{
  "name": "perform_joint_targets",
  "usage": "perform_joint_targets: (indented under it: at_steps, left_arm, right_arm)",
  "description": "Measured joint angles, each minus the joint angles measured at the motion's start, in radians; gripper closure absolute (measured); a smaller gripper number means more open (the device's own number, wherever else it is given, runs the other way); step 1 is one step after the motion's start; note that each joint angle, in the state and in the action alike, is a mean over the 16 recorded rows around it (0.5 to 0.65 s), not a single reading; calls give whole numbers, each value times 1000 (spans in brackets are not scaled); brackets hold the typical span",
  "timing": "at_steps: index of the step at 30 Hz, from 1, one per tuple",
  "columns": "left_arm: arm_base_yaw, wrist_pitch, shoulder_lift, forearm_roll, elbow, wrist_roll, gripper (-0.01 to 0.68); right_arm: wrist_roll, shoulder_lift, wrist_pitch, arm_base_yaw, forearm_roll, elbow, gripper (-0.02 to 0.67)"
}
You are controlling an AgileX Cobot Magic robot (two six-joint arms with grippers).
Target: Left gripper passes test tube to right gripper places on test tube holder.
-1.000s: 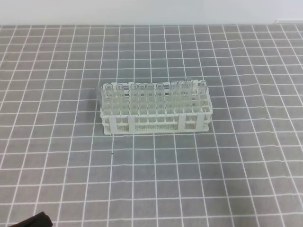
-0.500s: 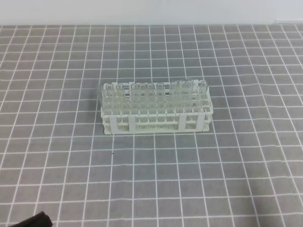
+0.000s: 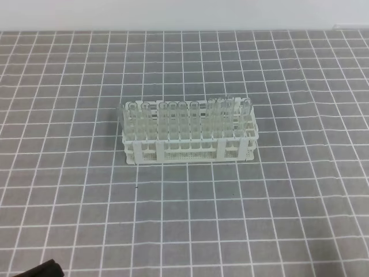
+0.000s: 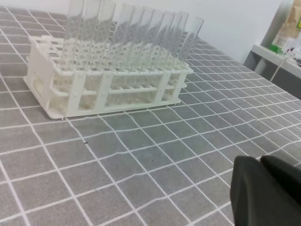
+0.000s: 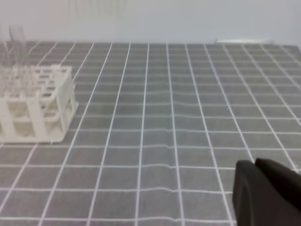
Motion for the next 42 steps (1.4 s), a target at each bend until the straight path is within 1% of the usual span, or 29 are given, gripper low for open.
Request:
perform_joint_targets:
  at_steps: [7,23,26,29,31,39,42]
  left_arm:
    - [0,11,-2,0,1,0,673]
    - [1,21,1,3,-2,2,671]
    - [28,20,1,11,-3,6,671]
    - [80,17,2,15,-3,11,671]
    - [127,15,3,18,-5,14,671]
    - [389,-5,4,37,-7,29,673]
    - [468,-9,5,42,-8,31,673]
  right_arm:
    - [64,0,26,0,-75,16,662]
    - [68,0,43,0,-68,16,662]
    - [68,0,43,0,-68,16,662]
    - [68,0,42,0,-67,16,662]
    - [68,0,42,0,-67,16,662]
    - [68,0,41,0,-66,16,662]
    - [68,0,41,0,-66,16,662]
